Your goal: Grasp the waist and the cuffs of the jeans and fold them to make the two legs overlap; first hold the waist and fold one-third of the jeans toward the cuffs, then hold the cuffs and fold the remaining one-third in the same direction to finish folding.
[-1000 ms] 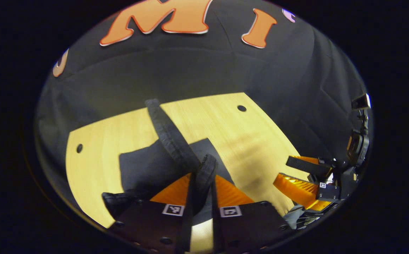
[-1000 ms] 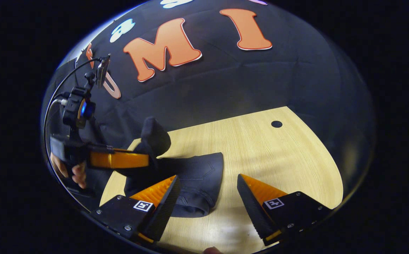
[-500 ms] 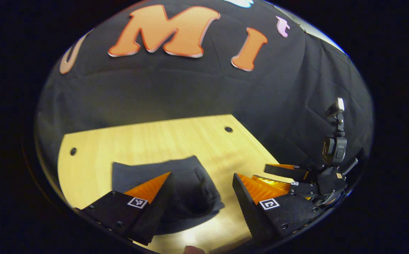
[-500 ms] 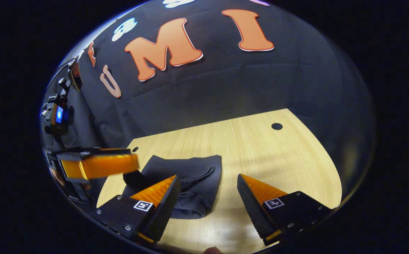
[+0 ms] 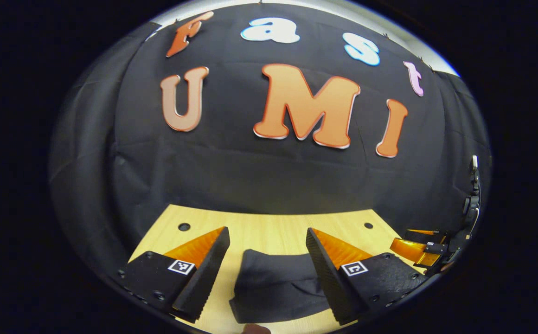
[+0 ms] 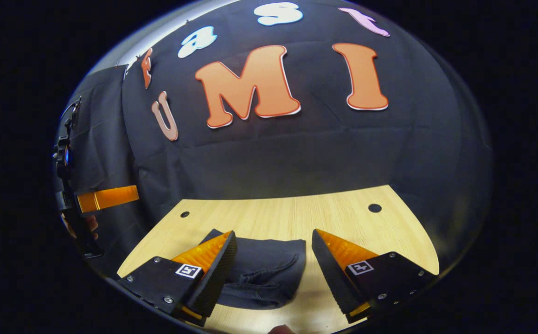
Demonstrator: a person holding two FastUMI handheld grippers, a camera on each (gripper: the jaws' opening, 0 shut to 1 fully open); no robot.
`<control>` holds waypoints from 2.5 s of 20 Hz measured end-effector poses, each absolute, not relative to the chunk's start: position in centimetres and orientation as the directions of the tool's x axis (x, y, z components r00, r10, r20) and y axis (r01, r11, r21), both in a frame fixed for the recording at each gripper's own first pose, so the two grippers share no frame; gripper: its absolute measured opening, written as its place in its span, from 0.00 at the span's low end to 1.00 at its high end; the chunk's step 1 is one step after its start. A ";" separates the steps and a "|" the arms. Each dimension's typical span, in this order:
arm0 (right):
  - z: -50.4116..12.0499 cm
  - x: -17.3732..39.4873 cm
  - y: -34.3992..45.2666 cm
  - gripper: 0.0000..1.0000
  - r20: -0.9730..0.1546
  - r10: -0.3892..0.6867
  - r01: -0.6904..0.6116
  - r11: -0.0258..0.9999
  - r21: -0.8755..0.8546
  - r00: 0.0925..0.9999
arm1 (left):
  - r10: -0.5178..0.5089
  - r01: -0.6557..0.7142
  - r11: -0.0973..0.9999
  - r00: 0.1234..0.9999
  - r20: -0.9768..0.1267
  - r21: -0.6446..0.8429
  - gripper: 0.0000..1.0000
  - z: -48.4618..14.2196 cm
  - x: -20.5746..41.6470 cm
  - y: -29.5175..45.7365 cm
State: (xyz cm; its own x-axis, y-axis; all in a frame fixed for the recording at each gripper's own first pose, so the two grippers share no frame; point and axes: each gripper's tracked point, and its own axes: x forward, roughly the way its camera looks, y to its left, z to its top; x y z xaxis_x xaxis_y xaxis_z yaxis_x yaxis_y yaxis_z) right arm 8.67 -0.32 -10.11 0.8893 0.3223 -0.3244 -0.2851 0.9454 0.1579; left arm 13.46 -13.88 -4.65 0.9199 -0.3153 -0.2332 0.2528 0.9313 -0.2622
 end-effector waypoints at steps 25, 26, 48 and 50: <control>-3.7 8.1 6.3 0.98 -0.024 0.304 -0.305 0.953 -0.001 0.952 | -0.148 0.163 0.976 0.983 0.108 -0.142 0.96 -1.4 12.1 -5.2; -3.7 8.1 6.3 0.98 -0.020 0.306 -0.306 0.952 -0.005 0.952 | -0.165 0.182 0.974 0.979 0.123 -0.136 0.98 -0.8 12.0 -5.3; -2.7 7.0 6.4 0.98 0.014 0.332 -0.331 0.943 -0.043 0.943 | -0.118 0.132 0.984 0.986 0.117 -0.121 0.98 -1.1 9.0 -5.6; -2.9 7.0 6.4 0.98 0.013 0.333 -0.332 0.942 -0.043 0.943 | -0.114 0.129 0.984 0.985 0.127 -0.119 0.96 -0.8 8.9 -5.8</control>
State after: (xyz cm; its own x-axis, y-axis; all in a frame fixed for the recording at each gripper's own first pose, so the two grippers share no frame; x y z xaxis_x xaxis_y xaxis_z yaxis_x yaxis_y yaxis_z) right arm 7.05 6.37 -2.91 0.9428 0.3331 0.0127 -0.3323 0.9422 -0.0434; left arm 8.87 -5.79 -0.82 0.9854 -0.1139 0.1267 0.1291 0.9845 -0.1189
